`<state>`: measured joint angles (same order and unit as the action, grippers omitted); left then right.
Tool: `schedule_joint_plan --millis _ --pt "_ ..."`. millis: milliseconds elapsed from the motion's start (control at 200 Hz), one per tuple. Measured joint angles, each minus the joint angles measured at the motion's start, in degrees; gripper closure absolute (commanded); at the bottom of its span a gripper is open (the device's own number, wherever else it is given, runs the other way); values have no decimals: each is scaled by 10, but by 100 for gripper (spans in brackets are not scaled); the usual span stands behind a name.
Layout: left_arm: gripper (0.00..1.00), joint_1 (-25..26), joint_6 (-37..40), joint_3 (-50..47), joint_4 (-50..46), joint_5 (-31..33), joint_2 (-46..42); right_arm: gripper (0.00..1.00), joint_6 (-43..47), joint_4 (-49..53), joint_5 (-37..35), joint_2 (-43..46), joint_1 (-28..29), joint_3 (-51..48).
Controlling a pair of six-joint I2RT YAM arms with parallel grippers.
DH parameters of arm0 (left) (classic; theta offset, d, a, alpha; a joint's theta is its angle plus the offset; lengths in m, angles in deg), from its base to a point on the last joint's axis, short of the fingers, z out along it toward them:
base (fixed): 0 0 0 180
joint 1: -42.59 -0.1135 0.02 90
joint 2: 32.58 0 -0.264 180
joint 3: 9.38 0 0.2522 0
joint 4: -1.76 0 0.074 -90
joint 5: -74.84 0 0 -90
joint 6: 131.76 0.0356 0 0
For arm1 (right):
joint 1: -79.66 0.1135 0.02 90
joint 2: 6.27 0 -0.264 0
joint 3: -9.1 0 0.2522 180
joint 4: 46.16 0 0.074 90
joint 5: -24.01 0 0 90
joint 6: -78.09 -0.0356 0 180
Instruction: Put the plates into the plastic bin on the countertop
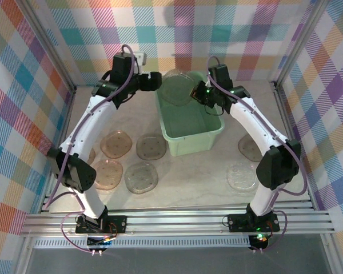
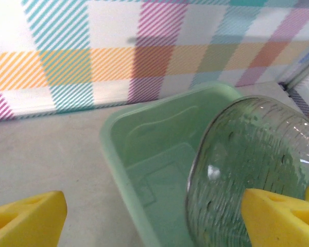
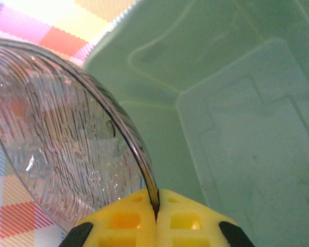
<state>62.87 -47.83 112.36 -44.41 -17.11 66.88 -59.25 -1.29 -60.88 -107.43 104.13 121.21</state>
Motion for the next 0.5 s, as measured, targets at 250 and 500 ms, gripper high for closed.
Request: schedule_joint_plan --millis 250,500 --pt "13 -54 -37 -65 11 -24 -24 100 -152 13 -59 -31 18 -23" --pt "13 -72 -45 -110 -1 -45 -24 100 -291 63 -123 -71 42 -15"
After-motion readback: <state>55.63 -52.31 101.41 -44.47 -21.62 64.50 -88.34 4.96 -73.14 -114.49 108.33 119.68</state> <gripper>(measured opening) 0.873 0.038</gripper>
